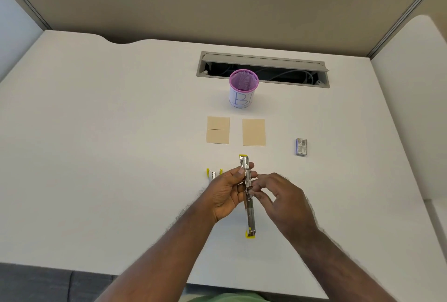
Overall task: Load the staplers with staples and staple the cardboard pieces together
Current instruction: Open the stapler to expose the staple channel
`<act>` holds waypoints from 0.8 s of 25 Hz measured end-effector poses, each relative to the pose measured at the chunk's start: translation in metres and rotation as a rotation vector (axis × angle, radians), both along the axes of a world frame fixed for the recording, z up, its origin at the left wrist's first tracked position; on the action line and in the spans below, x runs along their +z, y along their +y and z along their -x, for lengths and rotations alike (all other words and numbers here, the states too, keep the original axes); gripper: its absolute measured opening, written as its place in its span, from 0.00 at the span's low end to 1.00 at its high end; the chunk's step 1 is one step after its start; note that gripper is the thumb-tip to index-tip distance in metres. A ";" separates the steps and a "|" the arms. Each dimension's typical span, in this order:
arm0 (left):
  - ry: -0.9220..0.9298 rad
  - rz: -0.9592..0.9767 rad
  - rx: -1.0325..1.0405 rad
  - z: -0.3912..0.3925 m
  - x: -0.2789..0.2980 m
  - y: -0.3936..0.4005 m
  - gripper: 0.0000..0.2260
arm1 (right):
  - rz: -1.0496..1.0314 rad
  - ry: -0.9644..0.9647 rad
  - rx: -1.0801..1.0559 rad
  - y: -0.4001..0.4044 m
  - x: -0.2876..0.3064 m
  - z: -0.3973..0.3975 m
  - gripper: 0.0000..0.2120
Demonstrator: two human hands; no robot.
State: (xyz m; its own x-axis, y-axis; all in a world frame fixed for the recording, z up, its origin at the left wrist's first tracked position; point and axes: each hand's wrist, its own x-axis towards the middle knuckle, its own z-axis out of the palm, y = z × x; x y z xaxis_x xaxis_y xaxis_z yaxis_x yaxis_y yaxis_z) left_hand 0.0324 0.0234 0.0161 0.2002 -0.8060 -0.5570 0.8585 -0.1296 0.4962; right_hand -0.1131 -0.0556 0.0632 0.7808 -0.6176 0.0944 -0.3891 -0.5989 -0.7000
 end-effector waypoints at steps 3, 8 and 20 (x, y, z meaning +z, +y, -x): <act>-0.003 0.032 -0.009 -0.006 0.003 -0.001 0.11 | 0.065 -0.022 -0.029 0.004 0.002 0.001 0.09; 0.017 0.061 -0.029 -0.001 0.003 -0.001 0.12 | 0.101 0.006 -0.004 0.002 0.007 0.005 0.09; -0.050 0.060 -0.171 0.016 0.005 -0.001 0.13 | -0.075 0.271 -0.171 -0.014 0.014 -0.009 0.08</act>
State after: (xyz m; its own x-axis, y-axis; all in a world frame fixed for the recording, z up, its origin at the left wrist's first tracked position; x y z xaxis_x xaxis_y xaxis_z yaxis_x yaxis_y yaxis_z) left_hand 0.0167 0.0226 0.0209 0.0837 -0.8623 -0.4994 0.8003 -0.2404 0.5492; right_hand -0.1038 -0.0695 0.0774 0.6558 -0.7392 -0.1533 -0.6578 -0.4599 -0.5965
